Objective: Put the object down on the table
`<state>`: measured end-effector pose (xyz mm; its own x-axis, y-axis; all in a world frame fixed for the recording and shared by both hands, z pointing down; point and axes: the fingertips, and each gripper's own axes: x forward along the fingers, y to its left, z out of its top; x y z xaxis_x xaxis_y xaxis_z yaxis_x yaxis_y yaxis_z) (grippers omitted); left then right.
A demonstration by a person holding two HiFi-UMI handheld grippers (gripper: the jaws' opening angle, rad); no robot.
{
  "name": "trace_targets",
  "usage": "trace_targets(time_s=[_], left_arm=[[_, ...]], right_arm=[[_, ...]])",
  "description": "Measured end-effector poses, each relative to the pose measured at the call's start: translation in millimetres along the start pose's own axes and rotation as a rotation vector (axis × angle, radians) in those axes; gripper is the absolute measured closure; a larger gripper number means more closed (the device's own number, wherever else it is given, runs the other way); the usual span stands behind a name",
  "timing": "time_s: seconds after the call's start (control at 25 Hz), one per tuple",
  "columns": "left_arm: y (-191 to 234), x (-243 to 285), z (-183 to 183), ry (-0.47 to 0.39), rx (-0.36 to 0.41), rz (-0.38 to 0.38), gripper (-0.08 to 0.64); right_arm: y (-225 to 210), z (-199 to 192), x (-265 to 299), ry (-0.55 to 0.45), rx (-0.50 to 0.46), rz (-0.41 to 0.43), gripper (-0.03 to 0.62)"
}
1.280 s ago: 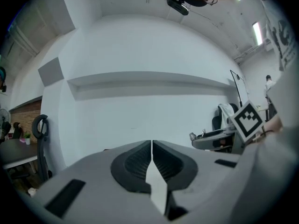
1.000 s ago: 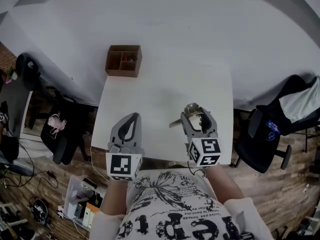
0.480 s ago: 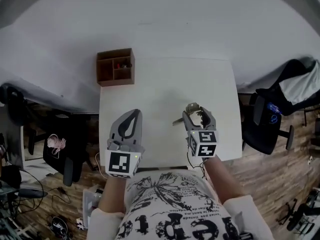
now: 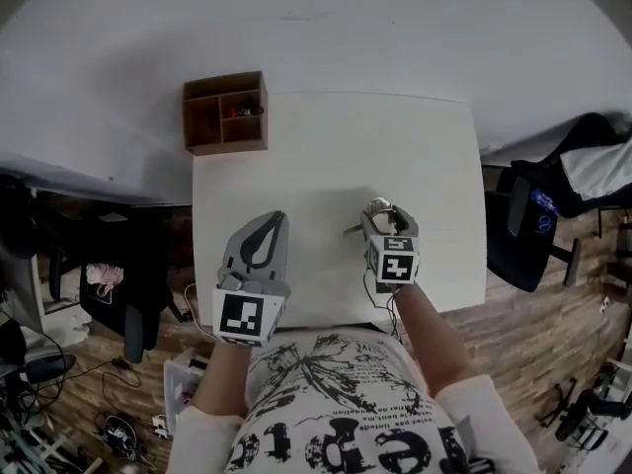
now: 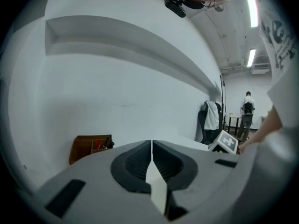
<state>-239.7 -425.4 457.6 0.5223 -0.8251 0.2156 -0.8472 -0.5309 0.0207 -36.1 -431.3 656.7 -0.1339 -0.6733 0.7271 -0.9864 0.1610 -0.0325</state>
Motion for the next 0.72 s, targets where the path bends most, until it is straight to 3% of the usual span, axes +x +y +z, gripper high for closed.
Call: trace_targets(time_s=[0.52,0.72], left_arm=[[3.6,5.1,-31.2,0.09,-0.029,0.022,0.548],[7.6,0.3,-32.3,0.092,-0.023,0.055,0.548]], right_arm=[[-10.6,-22.8,27.5,0.16,0.021,-0.008,0.311],[-5.3,-24.7,33.6,0.239,-0.029,0.002,0.308]])
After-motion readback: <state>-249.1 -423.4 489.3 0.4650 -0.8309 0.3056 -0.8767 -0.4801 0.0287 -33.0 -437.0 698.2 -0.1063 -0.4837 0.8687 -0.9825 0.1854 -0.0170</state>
